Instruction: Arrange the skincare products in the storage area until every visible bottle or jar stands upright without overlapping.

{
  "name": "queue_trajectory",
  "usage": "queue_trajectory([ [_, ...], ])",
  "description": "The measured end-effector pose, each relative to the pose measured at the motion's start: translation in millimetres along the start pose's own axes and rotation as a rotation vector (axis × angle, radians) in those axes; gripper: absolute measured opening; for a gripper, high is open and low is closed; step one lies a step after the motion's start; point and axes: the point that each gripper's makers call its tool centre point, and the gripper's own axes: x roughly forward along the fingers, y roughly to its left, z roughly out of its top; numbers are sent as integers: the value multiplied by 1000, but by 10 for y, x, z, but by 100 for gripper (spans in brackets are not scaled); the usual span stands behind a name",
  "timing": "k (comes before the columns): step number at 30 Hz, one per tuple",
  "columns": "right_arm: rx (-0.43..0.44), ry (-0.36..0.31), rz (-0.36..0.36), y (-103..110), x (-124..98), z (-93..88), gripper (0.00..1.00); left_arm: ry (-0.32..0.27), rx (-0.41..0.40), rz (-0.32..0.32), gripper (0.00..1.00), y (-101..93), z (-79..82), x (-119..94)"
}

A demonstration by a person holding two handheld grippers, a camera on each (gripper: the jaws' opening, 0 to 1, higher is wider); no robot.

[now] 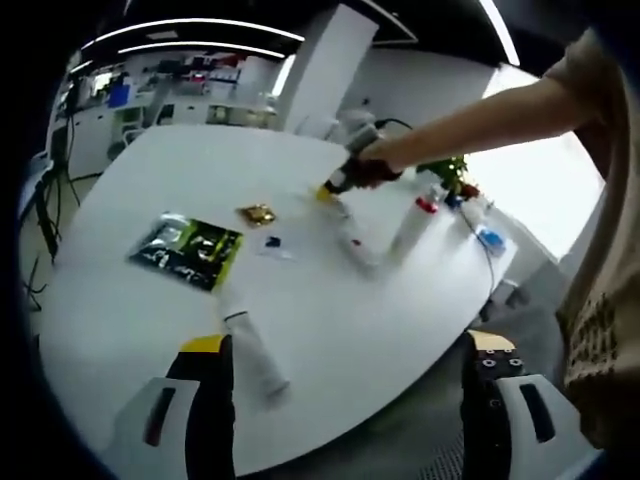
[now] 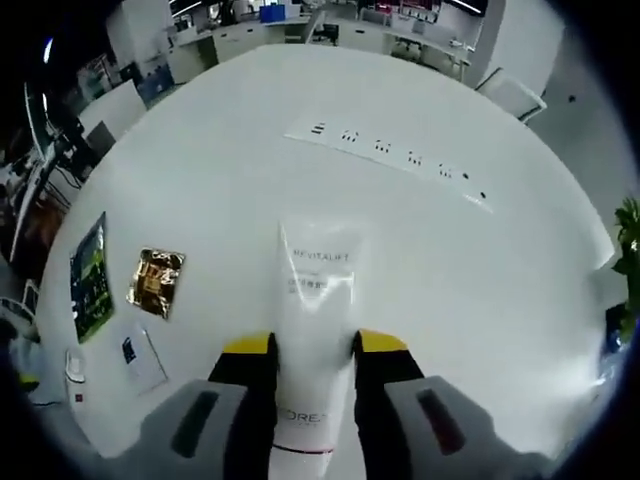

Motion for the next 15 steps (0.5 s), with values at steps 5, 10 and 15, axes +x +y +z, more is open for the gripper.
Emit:
queue_trajectory([
  [5, 24, -40, 4, -39, -144, 20, 28, -4, 2, -3, 92, -30, 15, -16],
  [10, 30, -71, 14, -29, -279, 22, 28, -1, 20, -8, 92, -97, 17, -40],
  [15, 26, -93, 22, -6, -391, 15, 28, 2, 32, -6, 92, -141, 19, -69],
])
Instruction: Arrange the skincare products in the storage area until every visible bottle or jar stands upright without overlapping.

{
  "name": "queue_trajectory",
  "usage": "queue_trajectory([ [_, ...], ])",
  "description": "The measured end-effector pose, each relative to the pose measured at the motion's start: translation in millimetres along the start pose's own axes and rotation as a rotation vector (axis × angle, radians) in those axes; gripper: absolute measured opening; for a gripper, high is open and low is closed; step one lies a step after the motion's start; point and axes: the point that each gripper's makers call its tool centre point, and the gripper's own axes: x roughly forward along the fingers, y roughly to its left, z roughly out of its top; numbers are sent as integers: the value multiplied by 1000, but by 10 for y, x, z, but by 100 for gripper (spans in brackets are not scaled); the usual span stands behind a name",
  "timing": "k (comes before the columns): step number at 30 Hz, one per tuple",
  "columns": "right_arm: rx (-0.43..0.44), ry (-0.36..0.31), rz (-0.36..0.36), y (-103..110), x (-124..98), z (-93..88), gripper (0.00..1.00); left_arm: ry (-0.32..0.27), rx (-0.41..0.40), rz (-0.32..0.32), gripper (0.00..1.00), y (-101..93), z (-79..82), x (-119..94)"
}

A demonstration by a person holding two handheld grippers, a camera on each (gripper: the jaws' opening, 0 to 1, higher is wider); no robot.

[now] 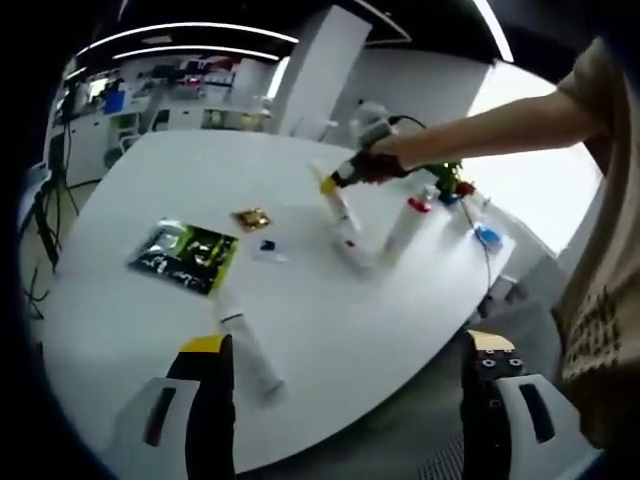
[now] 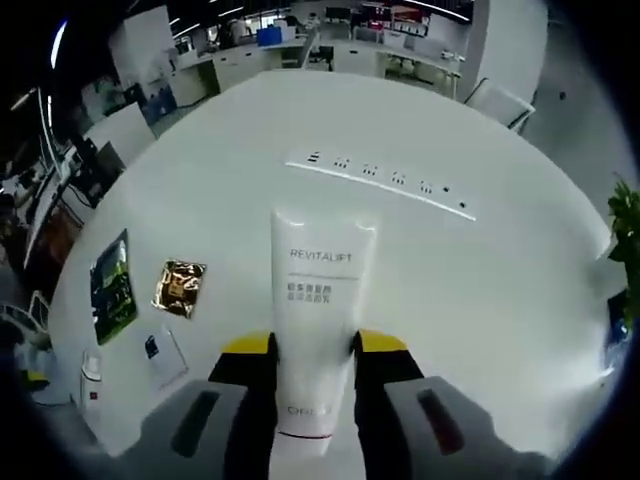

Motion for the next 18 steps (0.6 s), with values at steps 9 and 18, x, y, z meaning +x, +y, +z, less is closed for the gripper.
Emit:
queue_trajectory([
  [9, -13, -45, 12, 36, -200, 17, 28, 8, 23, 2, 92, -55, -5, -57],
  [18, -4, -72, 18, 61, -362, -43, 28, 19, 47, -2, 93, -119, -16, -107],
])
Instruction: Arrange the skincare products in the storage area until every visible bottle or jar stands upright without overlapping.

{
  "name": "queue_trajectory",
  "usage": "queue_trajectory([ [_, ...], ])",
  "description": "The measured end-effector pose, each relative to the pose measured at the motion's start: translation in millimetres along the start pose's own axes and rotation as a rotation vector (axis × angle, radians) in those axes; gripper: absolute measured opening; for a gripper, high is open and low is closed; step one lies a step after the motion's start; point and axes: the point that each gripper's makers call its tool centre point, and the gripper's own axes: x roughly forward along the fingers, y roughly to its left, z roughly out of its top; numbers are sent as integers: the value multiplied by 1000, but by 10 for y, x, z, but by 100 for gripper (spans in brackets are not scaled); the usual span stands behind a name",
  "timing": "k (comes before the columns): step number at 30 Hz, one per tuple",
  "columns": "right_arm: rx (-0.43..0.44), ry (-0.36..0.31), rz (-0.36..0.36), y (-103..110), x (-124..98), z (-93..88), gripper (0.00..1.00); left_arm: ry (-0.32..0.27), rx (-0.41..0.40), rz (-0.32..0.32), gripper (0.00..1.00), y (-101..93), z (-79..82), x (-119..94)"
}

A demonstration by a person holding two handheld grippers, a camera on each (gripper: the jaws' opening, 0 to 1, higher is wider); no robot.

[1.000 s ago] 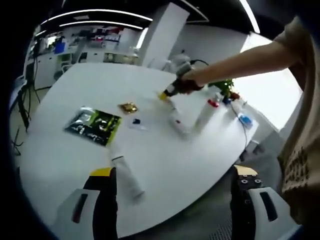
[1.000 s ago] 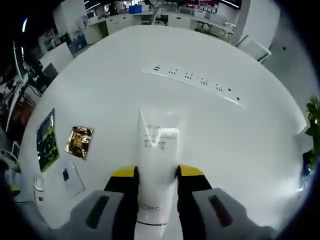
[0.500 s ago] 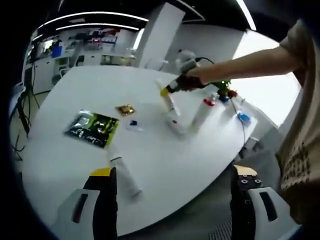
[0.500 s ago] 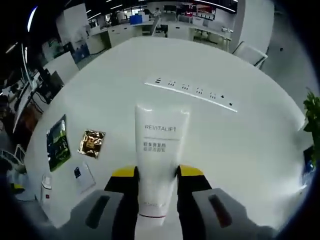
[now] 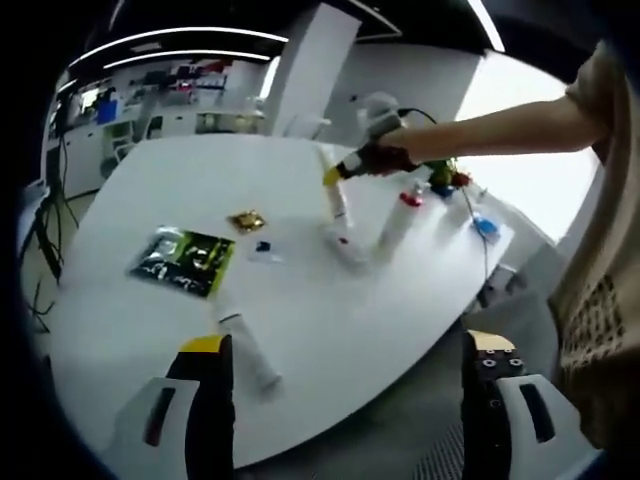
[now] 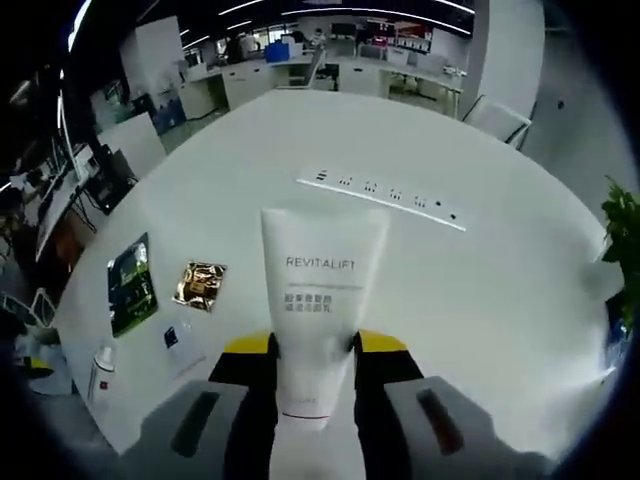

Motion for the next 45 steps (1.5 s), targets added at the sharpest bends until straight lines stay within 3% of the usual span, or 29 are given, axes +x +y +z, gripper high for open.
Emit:
queue_trajectory([
  [14, -1, -52, 8, 39, -258, 16, 28, 5, 44, -12, 93, -150, 44, -49],
  [26, -21, -159, 51, 213, -702, 77, 28, 7, 81, -23, 93, -283, 84, -96],
  [34, -30, -234, 88, 320, -1020, 113, 28, 3, 115, -21, 94, -338, 165, -122],
  [45, -37, -332, 139, 484, -1383, 86, 28, -27, 162, -12, 94, -461, 403, -152],
])
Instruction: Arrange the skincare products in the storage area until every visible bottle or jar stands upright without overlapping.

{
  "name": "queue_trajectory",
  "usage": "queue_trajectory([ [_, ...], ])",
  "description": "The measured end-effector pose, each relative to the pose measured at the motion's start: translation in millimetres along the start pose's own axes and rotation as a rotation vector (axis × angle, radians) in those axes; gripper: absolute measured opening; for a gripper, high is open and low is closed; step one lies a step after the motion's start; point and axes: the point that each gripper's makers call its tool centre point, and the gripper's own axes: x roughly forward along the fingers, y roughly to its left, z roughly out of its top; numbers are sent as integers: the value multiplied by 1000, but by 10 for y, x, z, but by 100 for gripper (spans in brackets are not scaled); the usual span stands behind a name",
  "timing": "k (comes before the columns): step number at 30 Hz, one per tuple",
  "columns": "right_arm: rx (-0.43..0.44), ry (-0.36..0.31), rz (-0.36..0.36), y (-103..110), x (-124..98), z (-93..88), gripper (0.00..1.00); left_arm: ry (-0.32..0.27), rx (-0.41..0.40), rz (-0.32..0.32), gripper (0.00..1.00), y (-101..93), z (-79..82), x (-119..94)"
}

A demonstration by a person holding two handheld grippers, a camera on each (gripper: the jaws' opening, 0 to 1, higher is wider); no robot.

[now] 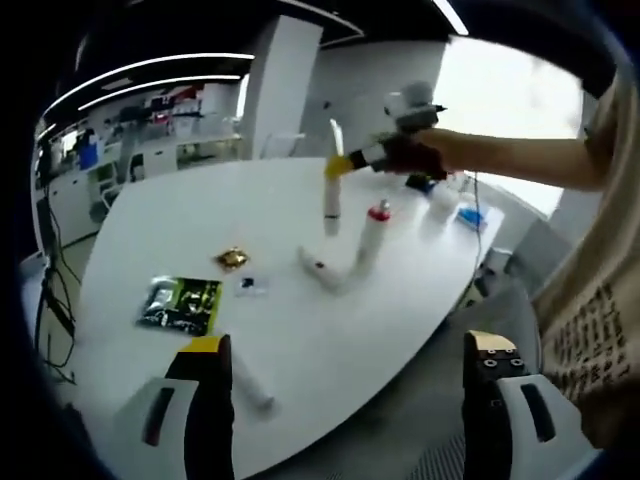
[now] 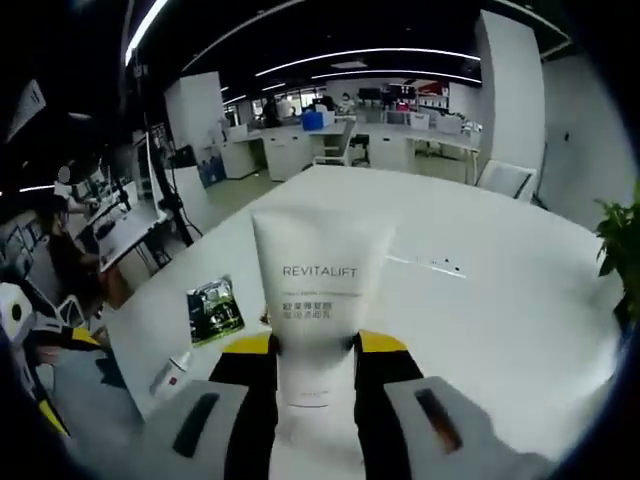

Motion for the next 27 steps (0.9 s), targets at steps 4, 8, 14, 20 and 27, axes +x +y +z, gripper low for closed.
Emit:
queue_trajectory([
  [4, -3, -27, 12, 75, -106, -24, 28, -5, 22, -7, 94, -89, 63, 2],
  [8, 9, -57, 26, 153, -227, -71, 28, -24, 14, -30, 94, -181, 135, 13],
  [14, 43, -66, 32, 227, -351, -263, 28, -22, 30, -48, 94, -303, 148, 42],
  [20, 66, -74, 48, 346, -457, -453, 28, -9, 32, -62, 94, -403, 69, 36],
  [27, 36, -116, 66, 515, -580, -457, 28, -49, -25, -88, 94, -474, 154, 62],
])
